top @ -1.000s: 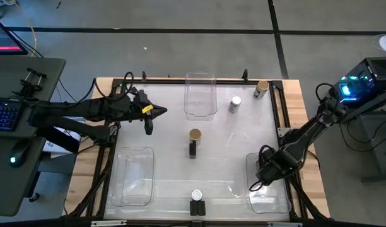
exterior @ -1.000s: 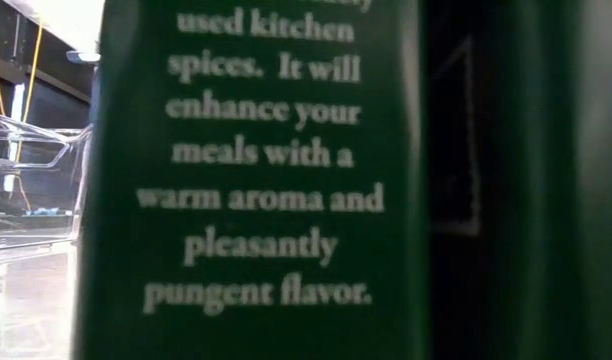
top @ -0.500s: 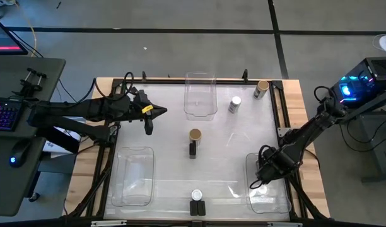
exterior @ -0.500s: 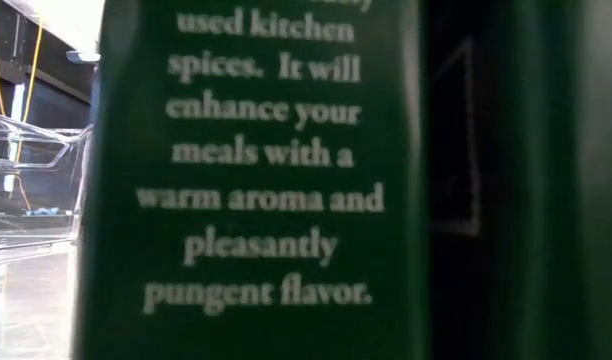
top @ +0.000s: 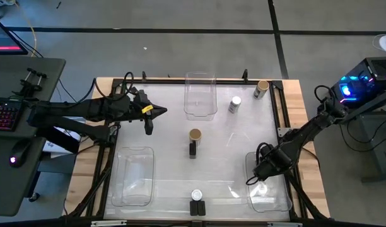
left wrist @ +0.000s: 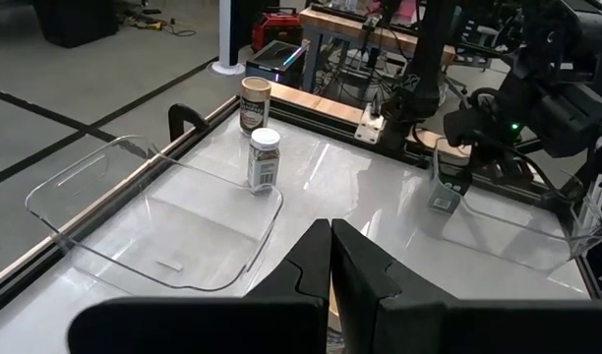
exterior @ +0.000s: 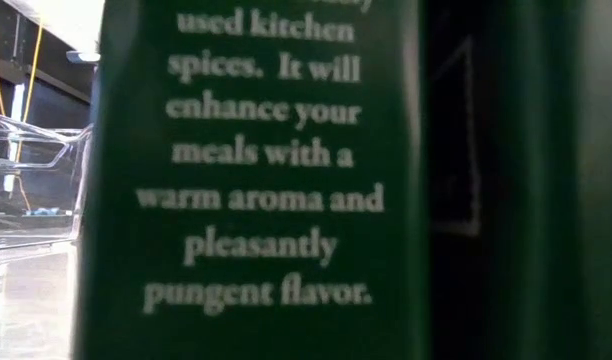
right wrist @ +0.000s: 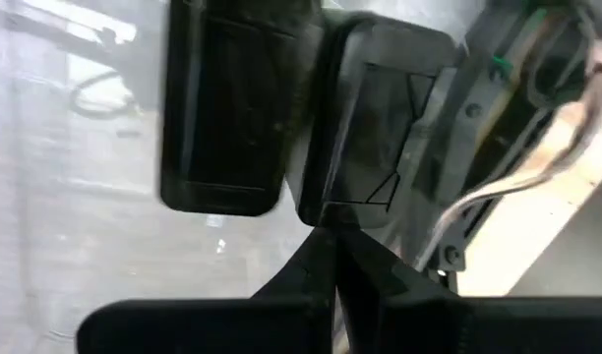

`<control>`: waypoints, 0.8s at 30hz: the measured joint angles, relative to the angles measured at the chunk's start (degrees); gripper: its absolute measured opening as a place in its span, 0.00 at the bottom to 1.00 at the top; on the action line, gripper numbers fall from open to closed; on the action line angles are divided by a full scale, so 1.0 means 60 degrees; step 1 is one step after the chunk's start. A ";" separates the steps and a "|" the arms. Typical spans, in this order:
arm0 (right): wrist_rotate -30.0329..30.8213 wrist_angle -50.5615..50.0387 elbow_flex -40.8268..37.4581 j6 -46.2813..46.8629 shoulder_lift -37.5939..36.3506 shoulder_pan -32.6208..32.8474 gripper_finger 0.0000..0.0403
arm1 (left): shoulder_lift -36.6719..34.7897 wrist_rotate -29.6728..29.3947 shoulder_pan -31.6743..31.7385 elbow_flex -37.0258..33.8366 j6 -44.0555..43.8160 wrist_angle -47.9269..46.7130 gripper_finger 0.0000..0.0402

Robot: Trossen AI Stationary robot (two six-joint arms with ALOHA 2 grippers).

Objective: Sort spices by type
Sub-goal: Adjust the black spice cans in the right transparent bin

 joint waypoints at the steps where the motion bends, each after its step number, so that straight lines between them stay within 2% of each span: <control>1: 0.0070 0.0066 0.0000 -0.0006 0.0000 -0.0031 0.00 | 0.0000 0.0000 0.0000 0.0000 0.0000 0.0001 0.00; 9: 0.0130 0.0224 0.0000 -0.0071 0.0000 -0.0140 0.00 | 0.0000 0.0000 0.0000 0.0000 0.0000 0.0000 0.00; 15: -0.0363 0.0022 0.0028 -0.0305 0.0000 -0.0068 0.00 | 0.0000 0.0004 0.0000 0.0000 0.0000 -0.0015 0.00; 21: -0.0487 -0.1042 0.0977 -0.0721 0.0000 -0.0049 0.00 | 0.0000 0.0004 0.0000 0.0000 0.0000 -0.0016 0.00; 24: 0.0112 -0.1129 0.1545 -0.0656 -0.0004 -0.0053 0.00 | 0.0000 0.0004 0.0000 0.0000 -0.0004 -0.0018 0.00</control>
